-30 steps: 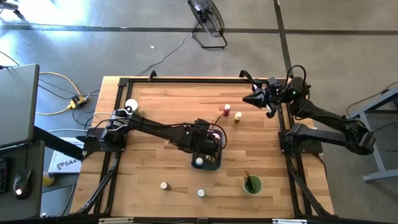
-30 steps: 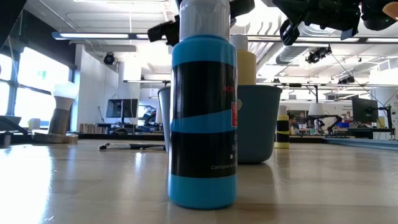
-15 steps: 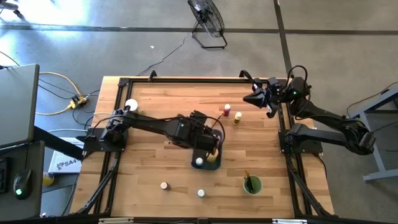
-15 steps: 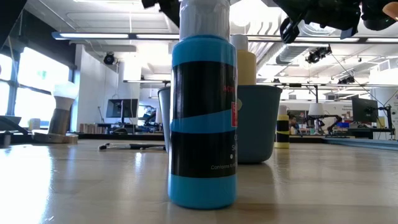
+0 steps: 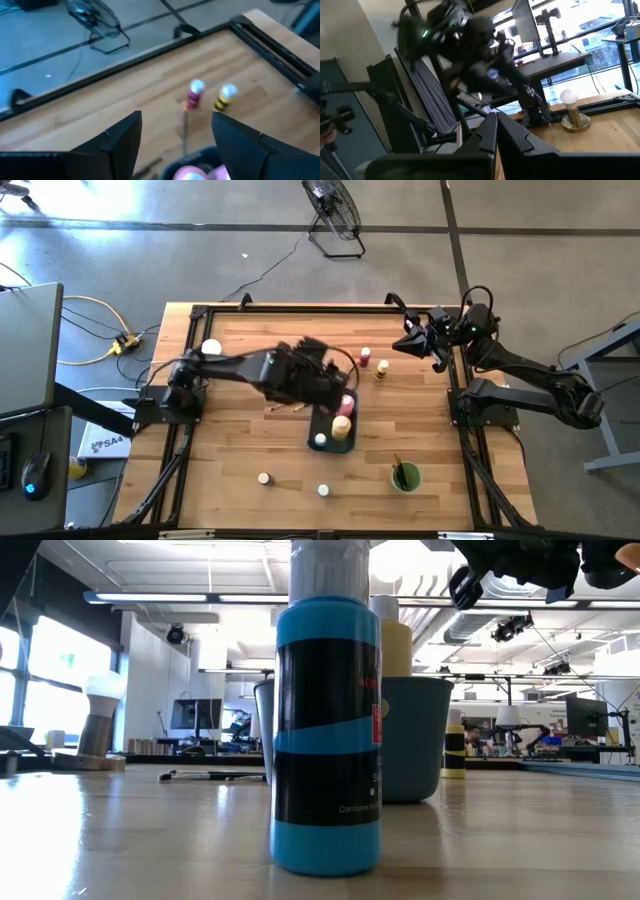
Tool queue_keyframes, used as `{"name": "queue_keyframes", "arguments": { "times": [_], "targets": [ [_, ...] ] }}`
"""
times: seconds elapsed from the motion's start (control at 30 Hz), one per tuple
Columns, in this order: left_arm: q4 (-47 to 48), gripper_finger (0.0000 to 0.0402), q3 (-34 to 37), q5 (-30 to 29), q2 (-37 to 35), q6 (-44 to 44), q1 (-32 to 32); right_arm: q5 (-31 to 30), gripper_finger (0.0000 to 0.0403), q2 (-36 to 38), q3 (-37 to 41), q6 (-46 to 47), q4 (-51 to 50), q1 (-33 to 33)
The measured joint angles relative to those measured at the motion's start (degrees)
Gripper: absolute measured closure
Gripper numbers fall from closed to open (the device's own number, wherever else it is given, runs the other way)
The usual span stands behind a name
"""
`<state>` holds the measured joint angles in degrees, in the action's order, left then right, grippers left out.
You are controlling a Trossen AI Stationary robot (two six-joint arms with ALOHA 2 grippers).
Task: Pick & Place Paint Supplies
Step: Put the black and silver paint brush into the green cup
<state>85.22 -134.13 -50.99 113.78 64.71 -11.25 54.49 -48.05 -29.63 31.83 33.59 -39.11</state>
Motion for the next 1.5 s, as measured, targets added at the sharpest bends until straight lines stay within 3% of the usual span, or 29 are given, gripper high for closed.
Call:
{"name": "queue_keyframes", "arguments": {
  "times": [0.2,0.53,0.67,0.9,1.1,1.3,1.5],
  "targets": [
    [4.95,0.0172,0.01,-0.72,-4.21,-0.57,4.34,0.06,0.0401,0.00,0.00,0.00,-0.32,0.00],
    [4.83,0.0262,0.44,-2.41,-8.69,-20.30,15.81,-0.59,0.0401,0.00,0.00,-0.16,-0.38,-0.02],
    [4.84,0.0295,0.44,-1.43,-8.90,-27.42,21.97,-3.99,0.0401,0.00,0.00,-0.59,-0.38,-0.02],
    [4.82,0.0327,0.46,4.70,-8.90,-39.14,30.76,-11.30,0.0401,0.00,0.00,-0.37,-0.38,-0.03],
    [4.80,0.0336,0.46,12.87,-8.90,-43.59,35.49,-11.04,0.0401,0.00,0.00,2.70,-0.58,-0.02],
    [4.80,0.0337,0.48,22.74,-8.90,-44.06,36.94,-9.56,0.0401,-0.02,0.00,7.87,-8.13,0.00],
    [2.97,0.0337,0.46,20.29,-8.39,-48.87,36.74,-11.79,0.0401,-0.04,0.00,4.87,-13.69,0.00]
  ]
}}
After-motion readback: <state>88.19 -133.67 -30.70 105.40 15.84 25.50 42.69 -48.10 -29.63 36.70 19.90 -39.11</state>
